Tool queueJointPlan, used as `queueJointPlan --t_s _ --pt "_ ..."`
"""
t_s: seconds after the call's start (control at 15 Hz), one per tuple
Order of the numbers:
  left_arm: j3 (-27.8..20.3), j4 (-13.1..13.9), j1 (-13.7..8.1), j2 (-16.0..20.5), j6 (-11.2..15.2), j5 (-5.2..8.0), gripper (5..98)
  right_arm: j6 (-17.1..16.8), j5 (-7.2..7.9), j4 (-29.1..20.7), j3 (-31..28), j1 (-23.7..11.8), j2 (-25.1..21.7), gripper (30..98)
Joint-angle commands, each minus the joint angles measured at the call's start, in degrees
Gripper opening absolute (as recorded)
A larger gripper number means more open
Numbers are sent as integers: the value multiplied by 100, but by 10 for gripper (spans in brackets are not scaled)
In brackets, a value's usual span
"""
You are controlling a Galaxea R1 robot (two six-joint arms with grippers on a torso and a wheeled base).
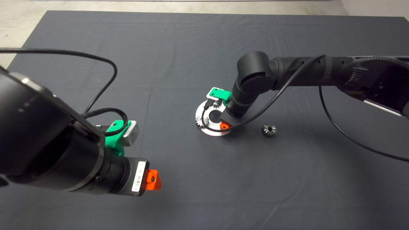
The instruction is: Remove an incorrectly installed larger gear and replace it with the correct smaller gear
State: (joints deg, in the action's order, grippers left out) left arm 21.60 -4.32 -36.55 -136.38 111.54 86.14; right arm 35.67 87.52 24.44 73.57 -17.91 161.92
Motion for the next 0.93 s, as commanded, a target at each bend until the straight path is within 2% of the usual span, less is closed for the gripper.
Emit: queueJointPlan --t_s 0.0,0.07,0.27,0.4,0.6,0.73,0.87 --pt "-96 106 -125 -8 -19 26 976 45 679 157 -2 -116 -15 953" --pt "-96 106 -125 -8 -19 26 976 54 679 157 -2 -116 3 913" --pt "-96 106 -125 -8 -19 26 976 80 670 149 2 -116 3 897" --pt "-96 106 -125 1 -19 26 976 263 661 140 7 -116 -6 853" --pt "-88 106 -125 -8 -19 26 976 397 661 140 -2 -116 -6 845" --pt "-88 106 -125 -8 -27 26 976 406 661 131 -2 -116 21 804" --pt "-88 106 -125 -8 -33 21 976 509 661 122 -2 -116 15 804"
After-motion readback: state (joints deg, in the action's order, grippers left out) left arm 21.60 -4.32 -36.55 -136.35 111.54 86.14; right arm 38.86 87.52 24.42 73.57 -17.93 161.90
